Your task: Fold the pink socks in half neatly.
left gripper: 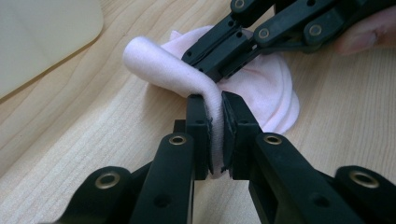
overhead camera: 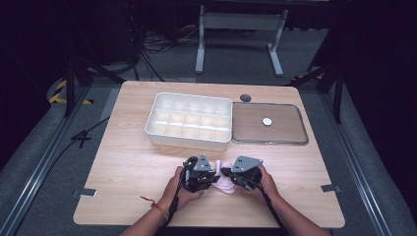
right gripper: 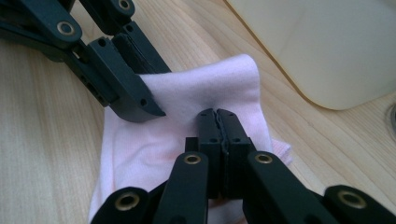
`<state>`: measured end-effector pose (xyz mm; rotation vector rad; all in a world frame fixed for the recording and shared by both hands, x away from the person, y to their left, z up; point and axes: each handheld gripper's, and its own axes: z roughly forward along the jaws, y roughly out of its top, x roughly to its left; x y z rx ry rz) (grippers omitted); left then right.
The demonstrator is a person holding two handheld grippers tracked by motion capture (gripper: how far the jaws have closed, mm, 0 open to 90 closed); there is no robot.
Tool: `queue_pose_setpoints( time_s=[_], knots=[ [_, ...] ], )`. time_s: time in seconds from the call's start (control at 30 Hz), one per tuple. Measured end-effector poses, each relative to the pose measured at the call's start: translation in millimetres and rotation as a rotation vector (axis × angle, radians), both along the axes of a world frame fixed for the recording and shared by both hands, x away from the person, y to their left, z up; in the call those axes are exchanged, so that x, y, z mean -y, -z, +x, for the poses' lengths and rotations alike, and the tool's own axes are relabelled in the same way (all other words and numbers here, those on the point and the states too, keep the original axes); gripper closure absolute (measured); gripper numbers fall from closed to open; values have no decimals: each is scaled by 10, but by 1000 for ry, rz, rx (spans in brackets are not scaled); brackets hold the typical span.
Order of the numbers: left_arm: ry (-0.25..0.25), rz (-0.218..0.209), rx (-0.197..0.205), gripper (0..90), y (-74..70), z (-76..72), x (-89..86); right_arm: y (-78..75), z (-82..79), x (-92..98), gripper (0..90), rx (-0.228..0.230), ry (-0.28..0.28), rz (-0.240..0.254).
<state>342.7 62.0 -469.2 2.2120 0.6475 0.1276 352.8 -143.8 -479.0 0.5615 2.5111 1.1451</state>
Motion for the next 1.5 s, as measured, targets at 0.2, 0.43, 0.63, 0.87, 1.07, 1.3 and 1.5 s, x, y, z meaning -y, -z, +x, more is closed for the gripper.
queue_pose_setpoints(
  time_s=[0.2,0.43,0.63,0.87,1.07,1.3,1.5],
  knots=[
    [-17,17,17,819,-15,2,-9,0,-16,-13,885,9,9,2],
    [-38,33,38,822,-34,1,-17,-154,-61,131,857,1,-17,11],
    [-49,50,63,815,-50,-13,-7,-137,-103,192,855,-25,-39,-25],
    [-41,15,67,805,-85,-38,14,-60,-86,104,876,-29,-55,-49],
    [-15,20,89,797,-121,-92,67,-55,-90,85,879,-22,-56,-56],
    [-34,19,81,821,-115,-50,30,-137,-123,101,870,-8,-53,1],
    [-17,21,86,822,-119,-71,43,-67,-155,13,878,-16,-85,-30]
  ],
)
